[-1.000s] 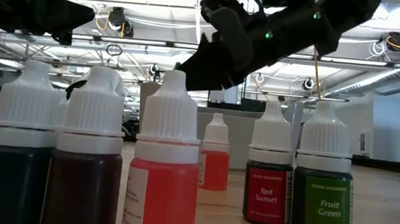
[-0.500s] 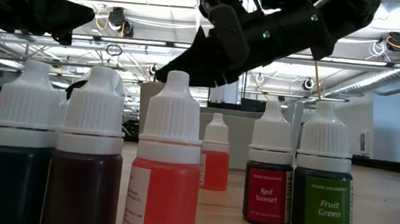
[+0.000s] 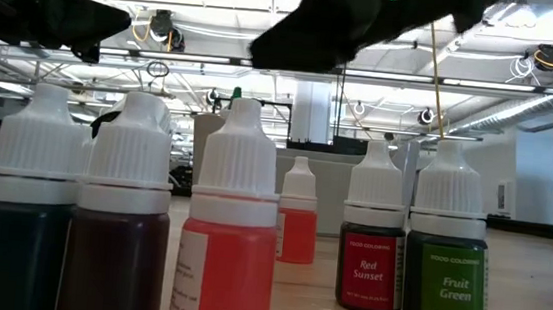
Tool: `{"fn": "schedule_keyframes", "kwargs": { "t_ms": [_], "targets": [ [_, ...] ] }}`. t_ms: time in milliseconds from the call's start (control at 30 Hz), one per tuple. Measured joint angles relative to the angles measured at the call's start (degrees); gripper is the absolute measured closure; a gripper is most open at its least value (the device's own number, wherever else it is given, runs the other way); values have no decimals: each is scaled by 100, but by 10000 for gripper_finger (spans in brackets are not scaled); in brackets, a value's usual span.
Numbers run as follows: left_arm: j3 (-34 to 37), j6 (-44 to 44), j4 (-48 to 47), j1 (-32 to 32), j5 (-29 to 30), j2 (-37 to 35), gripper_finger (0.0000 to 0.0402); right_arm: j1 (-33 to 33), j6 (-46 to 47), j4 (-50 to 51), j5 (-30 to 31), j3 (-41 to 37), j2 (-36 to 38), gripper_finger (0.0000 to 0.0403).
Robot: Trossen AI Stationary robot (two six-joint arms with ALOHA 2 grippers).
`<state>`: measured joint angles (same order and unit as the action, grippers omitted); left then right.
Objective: Pick & Place food coloring
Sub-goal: Adjust the bin on the table
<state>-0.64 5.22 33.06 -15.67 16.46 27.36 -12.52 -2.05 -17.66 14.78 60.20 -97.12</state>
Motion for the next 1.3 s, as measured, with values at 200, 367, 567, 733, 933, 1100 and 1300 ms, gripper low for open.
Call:
{"fn": "schedule_keyframes", "kwargs": {
  "t_ms": [200, 367, 567, 733, 933, 1100, 1300],
  "targets": [
    [0, -937, -585, -21, -477, 206, 364, 12, -45, 1471, 961, -70, 800, 229],
    [0, -1011, -297, -16, -487, 926, 374, 158, -104, 1466, 927, -629, 1292, 286],
    [-354, -964, -250, -19, -821, 2191, 396, 606, -40, 1231, 920, -1355, 1829, 384],
    [-940, -938, -217, -19, -1063, 3416, 398, 1105, -14, 1234, 342, -1779, 1991, 392],
    [-1569, -1049, -232, -236, -1206, 4762, 398, 1552, 79, 1248, 29, -2013, 1861, 400],
    [-2027, -1293, 24, -440, -1076, 5477, 398, 1840, 95, 1188, -311, -2177, 1853, 402],
    [-2371, -1327, 11, -468, -1047, 6158, 398, 2147, -106, 1164, -560, -2261, 1822, 402]
  ]
}}
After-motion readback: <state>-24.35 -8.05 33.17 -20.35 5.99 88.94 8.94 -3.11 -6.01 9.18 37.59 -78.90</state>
